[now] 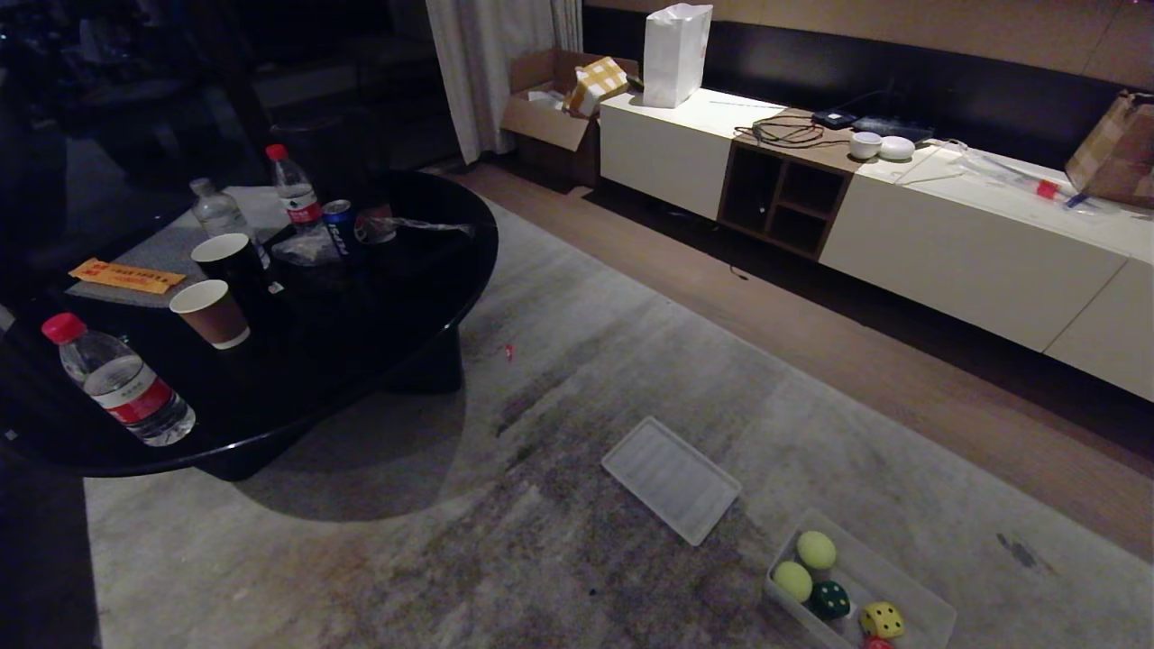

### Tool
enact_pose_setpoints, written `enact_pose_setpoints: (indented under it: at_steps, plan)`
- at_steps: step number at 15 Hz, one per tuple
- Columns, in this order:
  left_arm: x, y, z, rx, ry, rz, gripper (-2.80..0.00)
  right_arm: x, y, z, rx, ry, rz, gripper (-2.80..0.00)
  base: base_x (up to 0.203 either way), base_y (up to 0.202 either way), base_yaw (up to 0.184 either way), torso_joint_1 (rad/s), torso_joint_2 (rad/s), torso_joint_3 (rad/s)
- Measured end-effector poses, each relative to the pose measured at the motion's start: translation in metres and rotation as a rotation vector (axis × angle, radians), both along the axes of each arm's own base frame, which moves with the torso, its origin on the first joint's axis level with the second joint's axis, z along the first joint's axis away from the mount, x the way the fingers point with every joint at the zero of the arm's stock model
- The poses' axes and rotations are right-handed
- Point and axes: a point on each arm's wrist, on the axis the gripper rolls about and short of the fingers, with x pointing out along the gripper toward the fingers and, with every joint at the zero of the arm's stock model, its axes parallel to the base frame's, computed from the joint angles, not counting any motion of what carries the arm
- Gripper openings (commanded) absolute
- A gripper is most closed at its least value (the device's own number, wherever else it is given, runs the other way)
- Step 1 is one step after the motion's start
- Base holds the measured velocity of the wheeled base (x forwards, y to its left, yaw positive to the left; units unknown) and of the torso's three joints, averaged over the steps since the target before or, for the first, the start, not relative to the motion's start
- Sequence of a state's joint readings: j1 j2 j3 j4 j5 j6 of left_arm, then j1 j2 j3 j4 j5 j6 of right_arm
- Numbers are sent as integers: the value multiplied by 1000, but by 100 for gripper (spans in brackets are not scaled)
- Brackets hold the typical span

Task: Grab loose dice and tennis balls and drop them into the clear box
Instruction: Put the toys in the box

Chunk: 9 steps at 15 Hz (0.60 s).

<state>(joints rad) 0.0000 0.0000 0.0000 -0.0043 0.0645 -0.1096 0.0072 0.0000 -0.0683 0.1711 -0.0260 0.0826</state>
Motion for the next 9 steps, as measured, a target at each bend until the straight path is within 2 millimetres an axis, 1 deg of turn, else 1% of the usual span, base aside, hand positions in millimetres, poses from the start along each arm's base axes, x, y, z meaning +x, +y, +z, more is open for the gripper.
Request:
enact_pose_setpoints:
  at_steps: [2,9]
  plan:
    - [0,0,0,0,0,-1,-280,0,0,0,0,0,0,-280,0,0,0,-1,2,-137]
    - [0,0,0,-1,0,1,-280,0,0,0,0,0,0,-280,0,0,0,2,3,-192]
